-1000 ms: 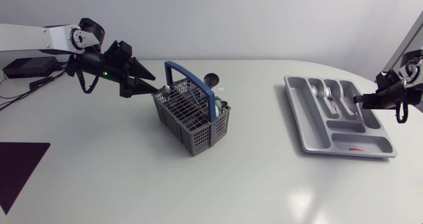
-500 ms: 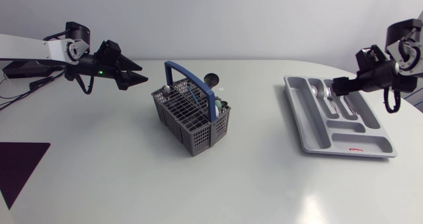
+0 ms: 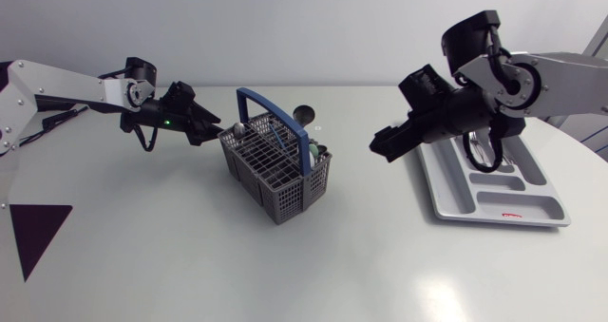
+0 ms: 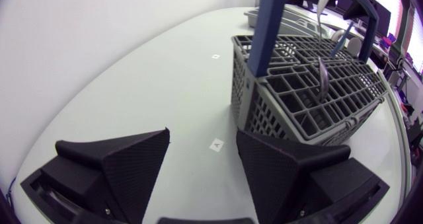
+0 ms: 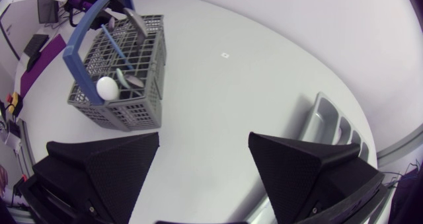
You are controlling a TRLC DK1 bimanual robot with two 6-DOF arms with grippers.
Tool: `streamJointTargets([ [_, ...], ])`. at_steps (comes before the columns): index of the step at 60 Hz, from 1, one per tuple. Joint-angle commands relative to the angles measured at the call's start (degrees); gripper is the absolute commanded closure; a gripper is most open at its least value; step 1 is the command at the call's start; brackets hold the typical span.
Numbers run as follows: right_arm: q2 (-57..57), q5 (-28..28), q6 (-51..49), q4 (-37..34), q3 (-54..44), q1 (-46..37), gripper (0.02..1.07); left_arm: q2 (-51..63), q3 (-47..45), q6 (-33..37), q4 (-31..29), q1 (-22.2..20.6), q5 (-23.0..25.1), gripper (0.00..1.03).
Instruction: Unload the cutlery basket into the drawer organizer.
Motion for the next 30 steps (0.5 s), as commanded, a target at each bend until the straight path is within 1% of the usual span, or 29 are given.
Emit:
streamJointTargets([
  [1,2.1,-1.1,1.2,-1.0,-1.5,2.2,0.10,-1.8,-3.1,1.6,-1.8,-1.0,1.6,0.28],
  [8,4.5,-1.5,1.2,-0.8,-1.8,4.5,0.10,-4.8,-7.1,4.3,-2.9,-2.0,2.3,0.28],
  [17,7.9,-1.7,1.1,-0.2,-1.7,7.2,0.10,-7.9,-11.1,4.7,-3.1,-2.8,3.7,0.28],
  [30,11.7,-1.1,1.2,2.3,-0.6,7.6,0.10,-13.8,-20.9,7.2,-3.7,-6.7,3.8,0.28],
])
